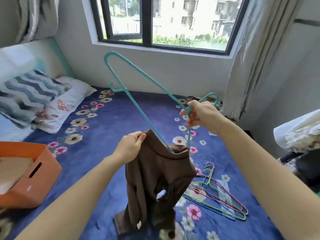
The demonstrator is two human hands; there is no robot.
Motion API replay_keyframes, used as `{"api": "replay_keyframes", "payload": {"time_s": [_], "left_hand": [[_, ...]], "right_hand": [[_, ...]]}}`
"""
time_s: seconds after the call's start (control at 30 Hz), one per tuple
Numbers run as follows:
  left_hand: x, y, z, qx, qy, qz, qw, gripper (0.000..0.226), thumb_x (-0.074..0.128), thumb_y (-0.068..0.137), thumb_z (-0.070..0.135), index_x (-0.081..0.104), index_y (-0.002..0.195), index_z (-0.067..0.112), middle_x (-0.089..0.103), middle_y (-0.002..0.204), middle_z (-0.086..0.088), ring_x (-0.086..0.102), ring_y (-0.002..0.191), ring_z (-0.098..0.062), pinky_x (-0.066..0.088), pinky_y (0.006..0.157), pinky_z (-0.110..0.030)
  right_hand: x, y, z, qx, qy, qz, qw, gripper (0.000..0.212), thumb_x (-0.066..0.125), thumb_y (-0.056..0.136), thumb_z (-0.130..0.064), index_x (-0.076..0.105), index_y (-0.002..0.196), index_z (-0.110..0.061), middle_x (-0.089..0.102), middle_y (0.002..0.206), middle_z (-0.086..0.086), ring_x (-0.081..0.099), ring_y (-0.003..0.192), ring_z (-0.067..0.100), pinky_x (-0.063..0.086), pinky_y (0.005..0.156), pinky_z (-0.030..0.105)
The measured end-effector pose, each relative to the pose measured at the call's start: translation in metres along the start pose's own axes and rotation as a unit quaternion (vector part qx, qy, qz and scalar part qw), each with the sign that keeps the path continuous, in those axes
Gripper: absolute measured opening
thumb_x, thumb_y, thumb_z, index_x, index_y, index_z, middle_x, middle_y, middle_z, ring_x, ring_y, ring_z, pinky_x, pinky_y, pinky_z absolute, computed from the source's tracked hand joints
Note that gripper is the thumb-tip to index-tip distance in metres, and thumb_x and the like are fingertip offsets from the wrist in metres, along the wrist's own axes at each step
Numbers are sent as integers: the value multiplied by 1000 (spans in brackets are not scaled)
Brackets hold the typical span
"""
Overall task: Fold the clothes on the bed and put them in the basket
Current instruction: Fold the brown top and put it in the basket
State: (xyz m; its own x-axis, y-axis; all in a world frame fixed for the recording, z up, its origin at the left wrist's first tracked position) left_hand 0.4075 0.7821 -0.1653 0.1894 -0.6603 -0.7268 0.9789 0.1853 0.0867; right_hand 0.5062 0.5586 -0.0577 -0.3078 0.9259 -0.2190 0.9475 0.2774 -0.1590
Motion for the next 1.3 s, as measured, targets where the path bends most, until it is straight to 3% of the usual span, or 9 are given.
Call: {"api": "replay_keyframes", "payload": {"time_s": [0.13, 0.37, 0.63, 0.77, 0.87, 0.93, 1.07, 1.2, 1.3], "left_hand": [[41, 17, -22, -80, 38, -38, 995, 40, 38, 104, 35, 57, 86, 4, 58, 72, -6, 55, 76, -28, 35, 61, -35], [66, 31, -19, -92, 19, -35, 995, 44, 39, 104, 33, 51, 80, -3, 48, 62, -6, 47, 65, -26, 30, 60, -37], [77, 33, -16, -71, -19, -85, 994, 45, 39, 102, 43, 60, 85, 6, 57, 73, -19, 52, 66, -25, 39, 63, -35], [67, 30, -12, -71, -68, -105, 990, 40, 40, 101, 46, 65, 86, 18, 65, 81, -17, 61, 78, -34, 49, 74, -47], [57, 28, -11, -88, -108, -120, 983, 38, 43, 100, 44, 68, 85, 19, 68, 83, -15, 64, 79, -33, 50, 78, -47], [50, 28, -9, -100, -134, -130, 977, 40, 45, 98, 48, 69, 83, 18, 68, 80, -12, 62, 72, -24, 51, 78, -47], [37, 29, -4, -112, -188, -147, 965, 33, 49, 99, 38, 72, 80, 25, 72, 81, 0, 64, 75, -16, 51, 77, -44], [18, 27, 2, -113, -262, -166, 944, 28, 55, 95, 31, 77, 78, 24, 74, 81, 1, 67, 74, -14, 54, 72, -27], [-16, 23, 1, -101, -313, -186, 926, 21, 72, 82, 37, 77, 77, 17, 73, 78, -3, 68, 70, -15, 54, 64, -23]], "right_hand": [[-49, 18, 8, 17, 125, 6, 992, 30, 44, 97, -14, 64, 84, 4, 61, 88, 18, 63, 60, 22, 60, 62, 32], [-96, 30, 171, 139, -84, 23, 986, 20, 42, 100, -6, 55, 115, -9, 58, 100, 9, 62, 67, 21, 54, 54, 27], [-130, 48, 338, 199, -293, 35, 935, 23, 54, 87, -2, 57, 74, -20, 68, 86, 10, 65, 95, 34, 48, 90, 41], [-137, 64, 367, 259, -258, 37, 930, 7, 60, 85, -8, 57, 80, -10, 66, 90, 18, 63, 95, 34, 48, 92, 47], [-139, 66, 363, 335, -351, 84, 871, 53, 71, 76, -43, 53, 110, -6, 57, 109, 16, 49, 112, 32, 37, 95, 47], [-122, 67, 352, 323, -406, 125, 845, 61, 71, 82, -37, 47, 127, -3, 50, 132, 19, 39, 128, 34, 34, 101, 47], [-20, 72, 317, 211, -232, -101, 944, 69, 74, 71, -11, 50, 136, -9, 55, 135, 7, 52, 116, 20, 44, 90, 31], [78, 64, 274, 179, -168, -265, 932, 112, 80, 60, -11, 21, 155, -24, 27, 155, -2, 29, 142, 20, 41, 107, 40], [112, 68, 243, 149, -173, -301, 926, 92, 78, 47, -18, 51, 135, -24, 39, 146, -3, 37, 136, 19, 42, 106, 43]]}}
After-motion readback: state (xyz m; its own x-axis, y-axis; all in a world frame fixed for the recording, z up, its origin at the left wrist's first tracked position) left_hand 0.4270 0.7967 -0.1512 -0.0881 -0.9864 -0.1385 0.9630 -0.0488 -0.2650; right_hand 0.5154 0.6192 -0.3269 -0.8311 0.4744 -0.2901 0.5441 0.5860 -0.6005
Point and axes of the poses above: each hand's wrist, its own y-axis towards the middle knuckle, its own x-axis out of the palm, z = x × y, the point moved 3 cm from there along y, towards the middle knuckle
